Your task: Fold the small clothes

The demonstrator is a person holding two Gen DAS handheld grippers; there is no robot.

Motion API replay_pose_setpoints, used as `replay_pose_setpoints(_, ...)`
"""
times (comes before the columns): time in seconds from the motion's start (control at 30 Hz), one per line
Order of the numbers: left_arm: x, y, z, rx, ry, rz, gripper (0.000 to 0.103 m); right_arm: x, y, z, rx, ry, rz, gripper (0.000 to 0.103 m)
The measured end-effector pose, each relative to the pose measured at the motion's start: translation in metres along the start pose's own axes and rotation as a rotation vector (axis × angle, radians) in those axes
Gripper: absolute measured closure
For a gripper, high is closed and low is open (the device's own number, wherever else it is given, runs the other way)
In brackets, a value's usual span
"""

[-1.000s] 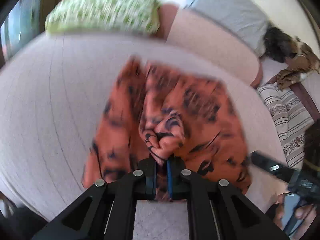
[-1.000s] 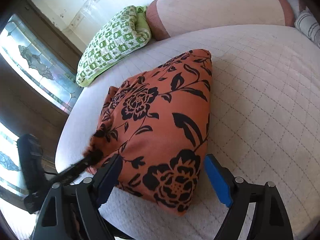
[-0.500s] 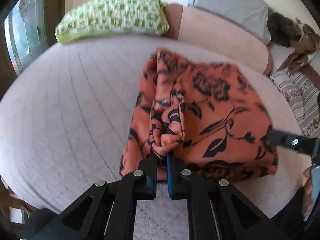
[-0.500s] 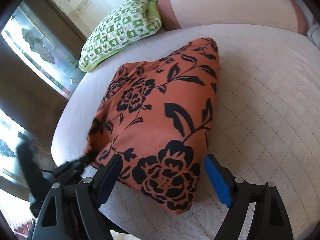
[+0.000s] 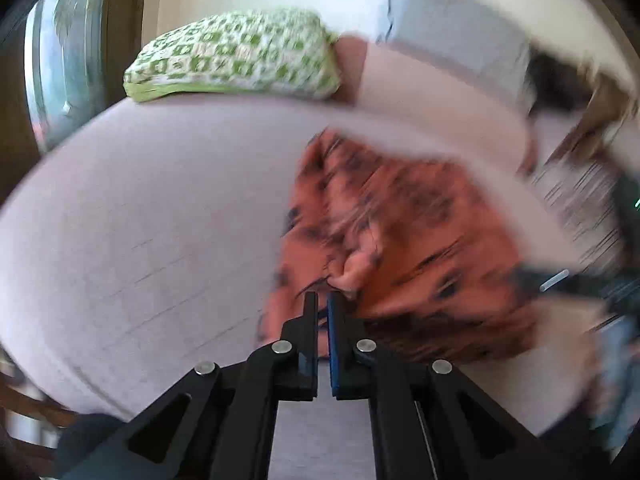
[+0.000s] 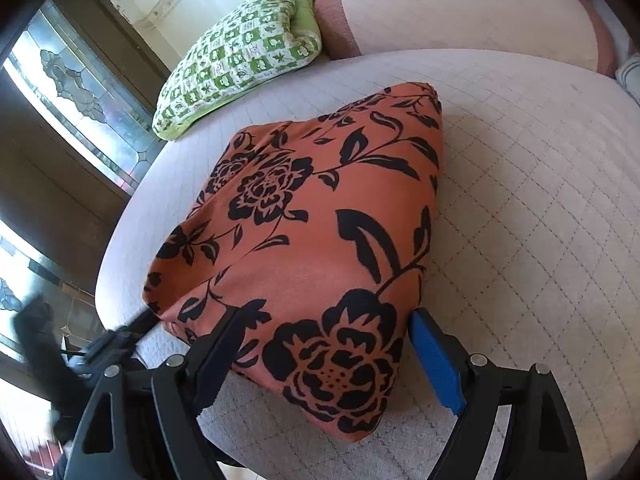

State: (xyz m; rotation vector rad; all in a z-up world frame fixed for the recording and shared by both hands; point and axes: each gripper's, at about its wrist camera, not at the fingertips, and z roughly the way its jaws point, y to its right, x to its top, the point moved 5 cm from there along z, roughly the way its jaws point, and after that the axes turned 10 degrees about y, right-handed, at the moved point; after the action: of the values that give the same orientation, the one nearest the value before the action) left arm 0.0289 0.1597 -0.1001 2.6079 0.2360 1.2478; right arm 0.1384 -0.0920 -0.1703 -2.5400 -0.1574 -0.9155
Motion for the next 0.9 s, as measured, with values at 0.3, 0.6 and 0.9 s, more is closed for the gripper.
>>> replay_pose_setpoints(0.3,0.022,0.012,0.048,-0.139,-0.157,-0.198,0.043,0.006,0.006,-0.016,0.013,0.054,0.037,0.017)
replay_pose_setpoints(0.6,0.047,0.015,0.051,-0.122,-0.163,-0.129,0.094,0.008,0.006,-0.015,0.014,0.060,0.023,0.017)
replay_pose_setpoints(0.9,0.007,-0.010,0.056,0.031,-0.179,-0.029,0.092,0.013,0.005,-0.005,0.011,0.039,0.025,0.017)
